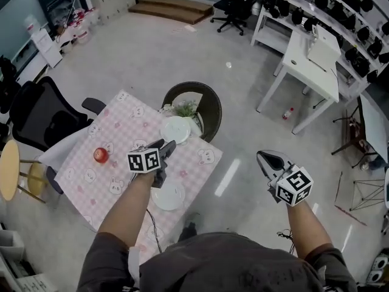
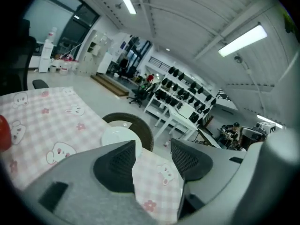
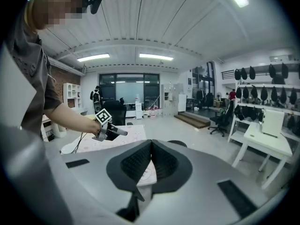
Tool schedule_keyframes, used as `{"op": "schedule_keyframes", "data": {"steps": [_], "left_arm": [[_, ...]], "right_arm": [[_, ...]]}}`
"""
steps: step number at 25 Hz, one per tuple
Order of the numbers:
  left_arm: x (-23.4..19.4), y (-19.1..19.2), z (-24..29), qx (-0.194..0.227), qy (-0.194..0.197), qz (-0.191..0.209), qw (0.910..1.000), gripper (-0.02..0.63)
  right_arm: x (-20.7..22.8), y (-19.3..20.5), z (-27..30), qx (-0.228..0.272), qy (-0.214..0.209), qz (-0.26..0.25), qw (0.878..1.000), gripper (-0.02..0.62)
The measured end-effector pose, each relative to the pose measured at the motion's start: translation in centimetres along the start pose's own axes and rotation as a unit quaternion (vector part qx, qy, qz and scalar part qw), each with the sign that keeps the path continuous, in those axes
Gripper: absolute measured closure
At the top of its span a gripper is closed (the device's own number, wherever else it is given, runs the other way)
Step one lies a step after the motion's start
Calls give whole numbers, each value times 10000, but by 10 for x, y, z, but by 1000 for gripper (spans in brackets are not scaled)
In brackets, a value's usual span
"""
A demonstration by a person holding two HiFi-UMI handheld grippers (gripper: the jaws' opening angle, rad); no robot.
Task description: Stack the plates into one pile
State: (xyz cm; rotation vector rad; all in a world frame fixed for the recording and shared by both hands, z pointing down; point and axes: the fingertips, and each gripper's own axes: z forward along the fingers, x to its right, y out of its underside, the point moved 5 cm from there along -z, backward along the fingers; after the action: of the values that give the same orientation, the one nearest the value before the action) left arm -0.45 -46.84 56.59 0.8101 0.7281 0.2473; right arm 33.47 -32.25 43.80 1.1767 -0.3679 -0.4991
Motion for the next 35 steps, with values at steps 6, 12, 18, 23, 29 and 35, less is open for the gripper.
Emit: {"op": "schedule_keyframes", "data": {"steps": [6, 12, 18, 23, 29, 35], "left_arm": [[-86, 0, 49, -580, -312, -429, 9969, 350], [-133, 1, 95, -1323, -472, -903, 9860, 324], [-145, 7, 120, -2092, -670, -962, 9708, 321], [-143, 10, 125, -2527, -1007, -668, 9600, 322], [-140, 14, 133, -3044, -1839, 486, 9333, 420], [-141, 11, 132, -3033, -1805, 440, 9346, 467]], "right_arm": [[1, 14, 53, -269, -59, 90, 9996, 601], [5, 26, 83, -463, -92, 231, 9986, 601], [9, 35, 98, -574, -87, 368, 9976, 601], [12, 38, 104, -634, -108, 434, 9970, 601], [19, 43, 105, -717, -92, 493, 9962, 601], [27, 44, 99, -742, 10, 530, 9958, 601]]}}
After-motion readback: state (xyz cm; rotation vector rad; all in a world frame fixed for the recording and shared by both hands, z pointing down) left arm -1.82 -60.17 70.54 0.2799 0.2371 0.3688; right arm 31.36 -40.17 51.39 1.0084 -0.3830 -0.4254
